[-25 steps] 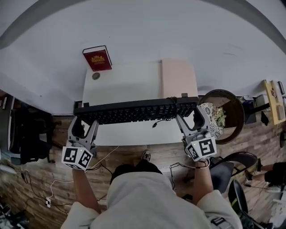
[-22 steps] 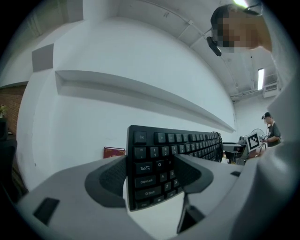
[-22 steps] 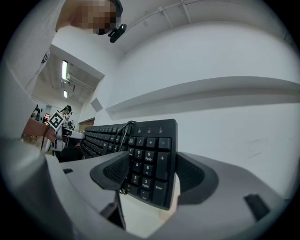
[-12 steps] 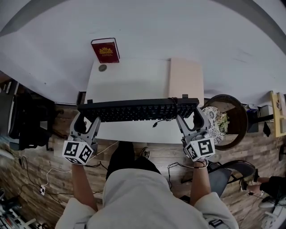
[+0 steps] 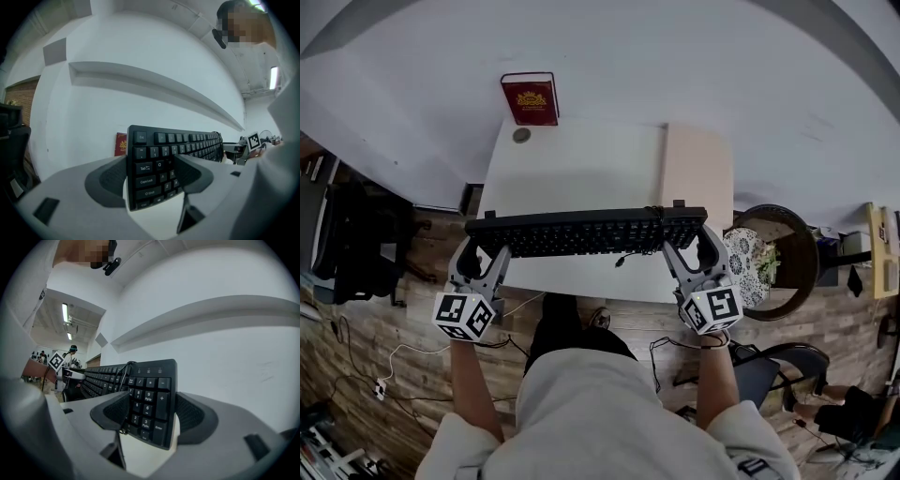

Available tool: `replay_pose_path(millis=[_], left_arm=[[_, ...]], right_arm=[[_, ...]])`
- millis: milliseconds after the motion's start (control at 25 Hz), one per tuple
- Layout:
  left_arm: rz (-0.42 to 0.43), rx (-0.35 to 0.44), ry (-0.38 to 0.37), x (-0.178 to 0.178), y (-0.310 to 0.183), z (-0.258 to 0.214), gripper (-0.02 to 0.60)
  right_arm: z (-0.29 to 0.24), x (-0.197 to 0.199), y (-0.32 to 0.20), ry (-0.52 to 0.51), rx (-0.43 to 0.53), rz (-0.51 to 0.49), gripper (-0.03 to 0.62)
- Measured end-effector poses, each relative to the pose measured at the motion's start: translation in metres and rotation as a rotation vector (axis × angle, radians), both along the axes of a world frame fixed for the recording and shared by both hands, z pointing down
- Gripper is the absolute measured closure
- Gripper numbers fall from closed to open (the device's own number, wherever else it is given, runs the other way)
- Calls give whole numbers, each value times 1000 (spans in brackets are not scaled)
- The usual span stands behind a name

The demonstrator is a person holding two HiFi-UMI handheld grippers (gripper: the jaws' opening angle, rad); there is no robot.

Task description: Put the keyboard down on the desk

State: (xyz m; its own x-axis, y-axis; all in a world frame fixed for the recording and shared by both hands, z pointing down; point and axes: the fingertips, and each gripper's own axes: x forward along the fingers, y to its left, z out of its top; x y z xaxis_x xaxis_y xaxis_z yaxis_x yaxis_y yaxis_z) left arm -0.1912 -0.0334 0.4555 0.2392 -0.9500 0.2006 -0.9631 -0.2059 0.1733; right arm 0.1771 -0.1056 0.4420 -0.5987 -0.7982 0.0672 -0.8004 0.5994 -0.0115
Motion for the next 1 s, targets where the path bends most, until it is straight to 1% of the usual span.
replay_pose_path(millis=[240, 760, 1000], left_arm=[[-16, -18, 0, -10, -5, 15, 267], [-38, -100, 12, -29, -18, 48, 267], [-41, -122, 18, -40, -31, 60, 267]], right_arm=[[18, -11, -11, 0, -35, -23, 283], [54, -33, -33, 15, -123, -45, 281], [66, -45, -48, 21, -153, -49, 281]])
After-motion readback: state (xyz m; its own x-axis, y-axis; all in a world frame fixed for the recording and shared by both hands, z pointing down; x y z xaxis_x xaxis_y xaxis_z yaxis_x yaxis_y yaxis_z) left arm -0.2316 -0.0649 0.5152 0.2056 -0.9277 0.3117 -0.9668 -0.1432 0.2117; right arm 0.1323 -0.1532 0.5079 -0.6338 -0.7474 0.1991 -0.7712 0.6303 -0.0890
